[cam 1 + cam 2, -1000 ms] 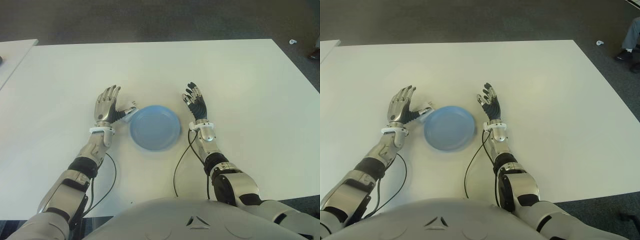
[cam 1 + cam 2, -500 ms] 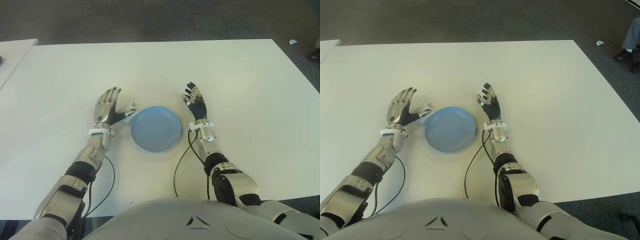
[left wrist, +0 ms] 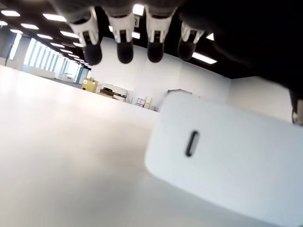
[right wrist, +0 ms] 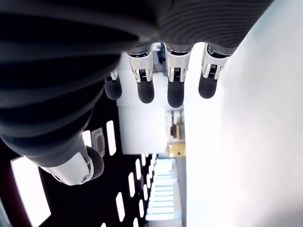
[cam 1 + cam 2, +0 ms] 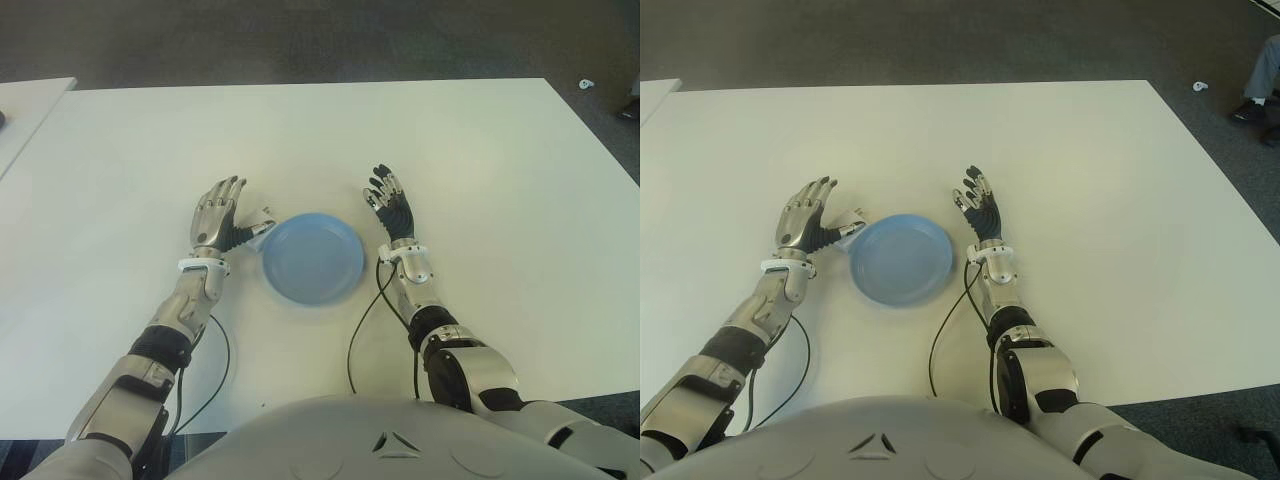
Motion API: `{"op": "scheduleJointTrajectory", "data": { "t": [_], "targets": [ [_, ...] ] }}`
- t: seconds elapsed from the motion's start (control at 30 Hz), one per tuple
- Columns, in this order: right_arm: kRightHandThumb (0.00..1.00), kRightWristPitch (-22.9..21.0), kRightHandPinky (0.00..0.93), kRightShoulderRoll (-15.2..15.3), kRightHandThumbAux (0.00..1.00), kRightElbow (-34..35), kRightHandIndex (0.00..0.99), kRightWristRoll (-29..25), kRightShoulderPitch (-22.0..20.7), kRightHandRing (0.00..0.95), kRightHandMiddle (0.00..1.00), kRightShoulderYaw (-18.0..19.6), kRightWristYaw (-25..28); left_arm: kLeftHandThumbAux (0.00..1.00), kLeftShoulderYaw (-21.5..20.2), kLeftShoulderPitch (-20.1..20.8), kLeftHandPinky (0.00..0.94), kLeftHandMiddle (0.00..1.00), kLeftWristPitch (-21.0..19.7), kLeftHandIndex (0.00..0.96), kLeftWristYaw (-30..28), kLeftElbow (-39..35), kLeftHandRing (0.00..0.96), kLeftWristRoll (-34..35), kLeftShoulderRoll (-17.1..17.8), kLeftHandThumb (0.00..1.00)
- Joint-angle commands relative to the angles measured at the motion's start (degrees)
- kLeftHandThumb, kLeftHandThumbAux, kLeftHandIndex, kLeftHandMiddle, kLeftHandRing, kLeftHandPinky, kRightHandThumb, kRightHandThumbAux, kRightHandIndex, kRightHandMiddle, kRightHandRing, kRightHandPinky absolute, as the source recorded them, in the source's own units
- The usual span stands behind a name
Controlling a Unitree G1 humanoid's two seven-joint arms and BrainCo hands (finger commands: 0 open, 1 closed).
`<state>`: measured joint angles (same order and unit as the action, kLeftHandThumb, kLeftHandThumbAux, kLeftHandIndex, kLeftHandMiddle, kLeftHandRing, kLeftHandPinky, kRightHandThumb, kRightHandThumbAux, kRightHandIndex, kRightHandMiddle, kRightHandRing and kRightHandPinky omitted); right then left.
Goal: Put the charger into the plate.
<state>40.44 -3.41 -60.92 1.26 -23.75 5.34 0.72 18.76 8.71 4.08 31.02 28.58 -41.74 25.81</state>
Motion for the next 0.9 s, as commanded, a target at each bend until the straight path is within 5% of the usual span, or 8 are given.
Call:
{"op": "scheduleJointTrajectory", "data": {
  "t": [0.03,0.23,0.67,0.9],
  "targets": [
    [0.174,-3.84,0.096,0.69,0.662,-4.04,0.033,-1.09,7.08,0.1,0.111,0.92,0.41,0.361,-0.08,-0.81,0.0,0.021,-1.37,0.074,-0.06,-0.37,0.0,-1.46,0.67,0.057],
    [0.163,-3.44,0.101,0.89,0.667,-4.15,0.029,-1.05,7.08,0.101,0.11,0.82,0.85,0.365,-0.3,-0.46,0.0,0.003,-5.78,0.056,-0.33,-0.74,0.0,-3.29,0.65,0.077],
    [0.176,-2.99,0.109,0.9,0.634,-4.4,0.031,-1.32,7.04,0.109,0.113,0.97,1.83,0.392,0.64,1.51,0.0,0.0,-23.66,0.004,-3.23,-1.04,0.0,-8.11,-1.72,0.094],
    [0.179,-2.82,0.114,0.64,0.634,-4.25,0.033,-1.19,7.25,0.11,0.114,0.87,1.49,0.405,1.45,3.49,0.0,0.0,-27.9,0.0,-7.07,-0.81,0.0,-8.06,-1.44,0.089]
  ]
}}
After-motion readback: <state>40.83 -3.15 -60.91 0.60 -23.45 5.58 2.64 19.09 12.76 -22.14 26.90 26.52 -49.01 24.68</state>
